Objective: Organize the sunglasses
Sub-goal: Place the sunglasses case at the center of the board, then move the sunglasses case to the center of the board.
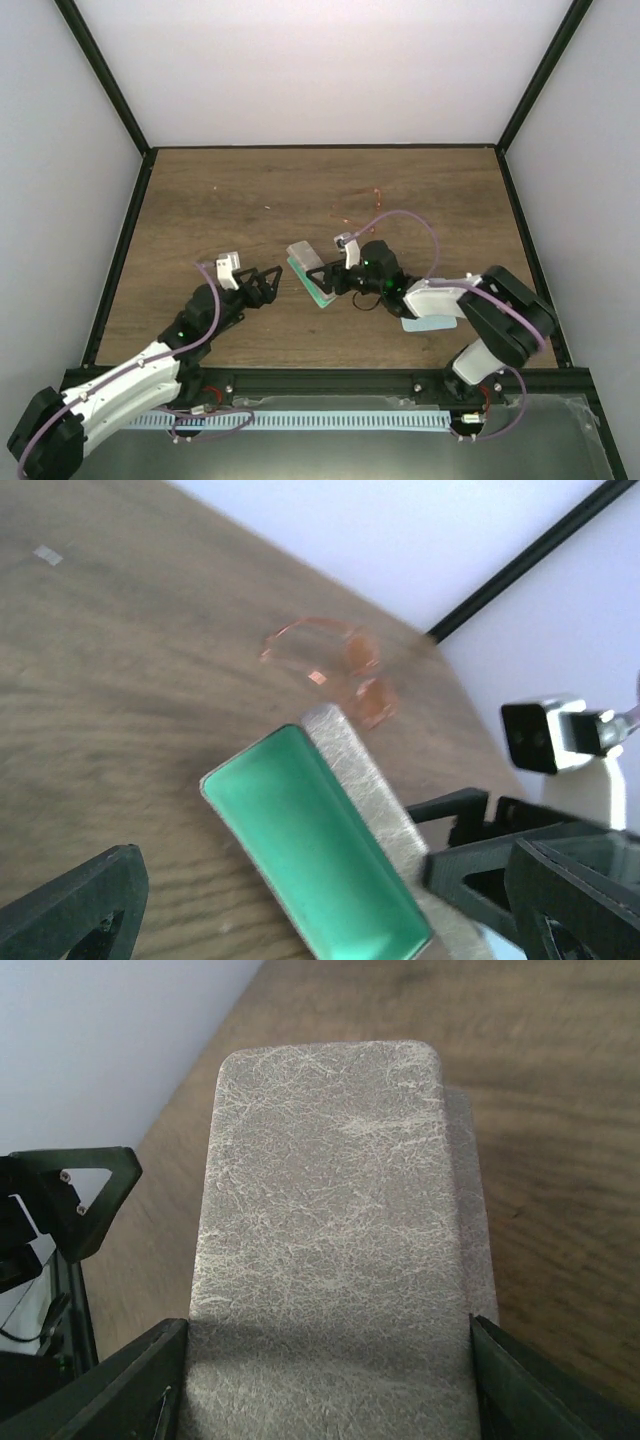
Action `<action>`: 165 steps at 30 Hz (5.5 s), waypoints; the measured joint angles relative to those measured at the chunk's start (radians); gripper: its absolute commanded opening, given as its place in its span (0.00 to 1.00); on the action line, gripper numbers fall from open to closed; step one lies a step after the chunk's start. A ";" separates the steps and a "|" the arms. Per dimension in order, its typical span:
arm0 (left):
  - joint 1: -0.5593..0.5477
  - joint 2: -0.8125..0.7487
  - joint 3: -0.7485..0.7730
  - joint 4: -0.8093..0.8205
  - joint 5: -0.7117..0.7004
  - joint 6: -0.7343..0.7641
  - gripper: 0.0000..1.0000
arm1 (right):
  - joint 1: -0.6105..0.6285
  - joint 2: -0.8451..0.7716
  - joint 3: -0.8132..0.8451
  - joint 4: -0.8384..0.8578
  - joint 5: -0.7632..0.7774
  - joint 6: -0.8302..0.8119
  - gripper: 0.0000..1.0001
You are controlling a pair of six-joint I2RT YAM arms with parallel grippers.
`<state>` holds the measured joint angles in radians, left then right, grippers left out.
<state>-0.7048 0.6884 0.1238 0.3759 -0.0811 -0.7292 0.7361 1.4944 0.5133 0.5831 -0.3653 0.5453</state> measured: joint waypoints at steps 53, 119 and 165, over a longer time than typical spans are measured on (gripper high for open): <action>0.006 0.812 0.220 0.134 -0.071 0.002 0.74 | -0.087 0.257 0.126 0.134 -0.277 0.144 0.95; 0.008 0.943 0.287 0.199 -0.240 0.008 0.75 | 0.420 0.082 -0.029 -0.021 0.405 0.064 0.40; 0.008 0.721 0.145 0.074 -0.282 -0.046 0.75 | 0.087 0.468 0.359 -0.040 0.275 -0.083 0.41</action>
<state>-0.6964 1.4090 0.2691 0.4500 -0.3626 -0.7753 0.8230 1.9621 0.8719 0.5430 -0.0898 0.4625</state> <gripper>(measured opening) 0.746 0.403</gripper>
